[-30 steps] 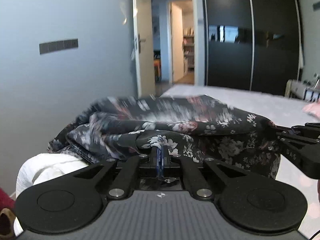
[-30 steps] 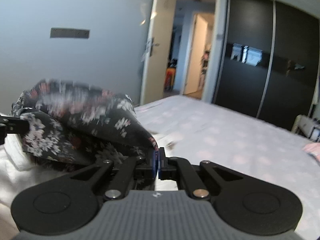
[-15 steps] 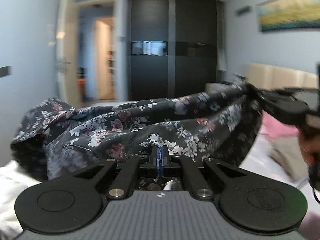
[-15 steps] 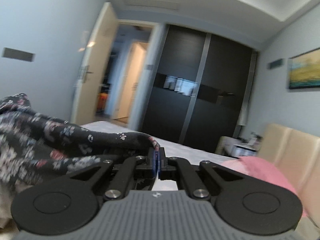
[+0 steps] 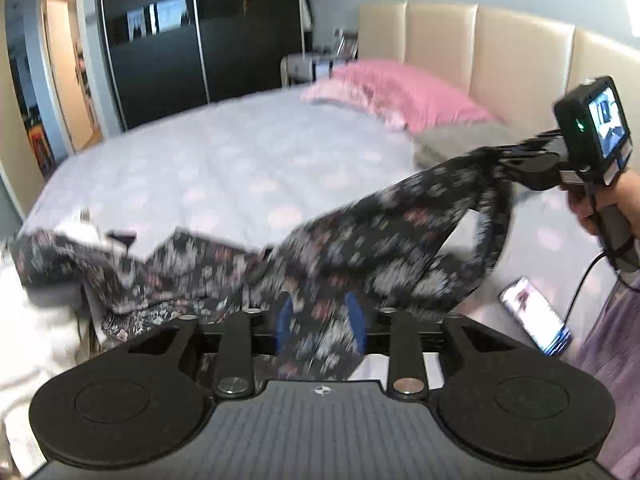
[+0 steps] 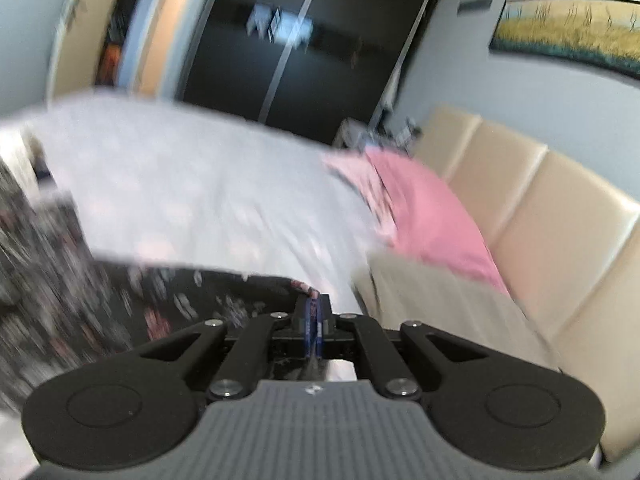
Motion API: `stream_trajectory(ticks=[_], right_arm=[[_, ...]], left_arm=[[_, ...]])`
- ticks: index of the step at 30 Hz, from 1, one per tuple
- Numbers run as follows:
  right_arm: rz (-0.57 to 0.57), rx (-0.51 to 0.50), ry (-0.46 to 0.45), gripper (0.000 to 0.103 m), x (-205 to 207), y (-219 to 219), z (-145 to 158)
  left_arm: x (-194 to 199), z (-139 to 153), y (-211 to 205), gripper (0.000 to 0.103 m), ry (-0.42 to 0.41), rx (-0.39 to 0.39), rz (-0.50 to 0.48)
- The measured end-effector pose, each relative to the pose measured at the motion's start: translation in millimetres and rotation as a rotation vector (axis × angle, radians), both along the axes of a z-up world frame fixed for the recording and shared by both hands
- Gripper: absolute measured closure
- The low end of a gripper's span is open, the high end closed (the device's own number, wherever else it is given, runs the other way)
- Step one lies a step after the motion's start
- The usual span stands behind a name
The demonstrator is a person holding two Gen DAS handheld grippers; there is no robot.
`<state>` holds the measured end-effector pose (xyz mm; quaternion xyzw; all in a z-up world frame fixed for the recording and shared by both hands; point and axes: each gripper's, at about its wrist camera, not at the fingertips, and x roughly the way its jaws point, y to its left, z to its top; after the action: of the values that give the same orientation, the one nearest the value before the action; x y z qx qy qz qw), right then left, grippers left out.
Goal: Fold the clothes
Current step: 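Lift the jeans off the pile with both grippers and spread them over the bed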
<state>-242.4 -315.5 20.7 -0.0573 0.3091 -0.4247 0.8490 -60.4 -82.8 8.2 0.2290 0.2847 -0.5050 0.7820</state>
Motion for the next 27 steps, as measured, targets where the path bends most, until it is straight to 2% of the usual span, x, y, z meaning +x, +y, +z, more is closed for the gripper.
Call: stream_trajectory(ticks=[1, 5, 9, 10, 13, 16, 20, 24, 27], right_arm=[[-0.01, 0.017, 0.009, 0.098, -3.9, -5.6, -10.9], [-0.03, 0.063, 0.032, 0.093, -14.0, -18.4, -43.6], [0.001, 0.081, 0.022, 0.073, 0.9, -23.5, -49.9], [0.016, 0.08, 0.02, 0.071, 2.6, -23.8, -52.6], [0.068, 0.075, 0.061, 0.068, 7.8, -9.4, -65.9], [0.084, 0.112, 0.081, 0.067, 10.9, -15.9, -78.7], [0.077, 0.192, 0.078, 0.061, 10.9, -27.6, -93.3], [0.031, 0.283, 0.054, 0.045, 11.6, -40.2, -99.6], [0.001, 0.339, 0.056, 0.043, 13.3, -46.8, -106.4]], left_arm=[[4.0, -6.1, -2.9, 0.057, 0.002, 0.018, 0.009], [14.0, -31.2, -16.6, 0.052, 0.017, 0.093, 0.039], [10.2, -55.5, -21.5, 0.052, 0.025, 0.17, 0.012], [8.9, -63.7, -23.5, 0.052, 0.025, 0.189, 0.002], [5.7, -87.3, -31.2, 0.052, 0.012, 0.267, -0.019], [6.2, -109.3, -41.0, 0.052, -0.007, 0.321, -0.038], [11.7, -134.0, -53.5, 0.052, -0.011, 0.367, -0.045], [15.1, -155.6, -64.1, 0.052, 0.012, 0.409, -0.036], [12.6, -162.5, -68.6, 0.052, -0.023, 0.412, -0.037]])
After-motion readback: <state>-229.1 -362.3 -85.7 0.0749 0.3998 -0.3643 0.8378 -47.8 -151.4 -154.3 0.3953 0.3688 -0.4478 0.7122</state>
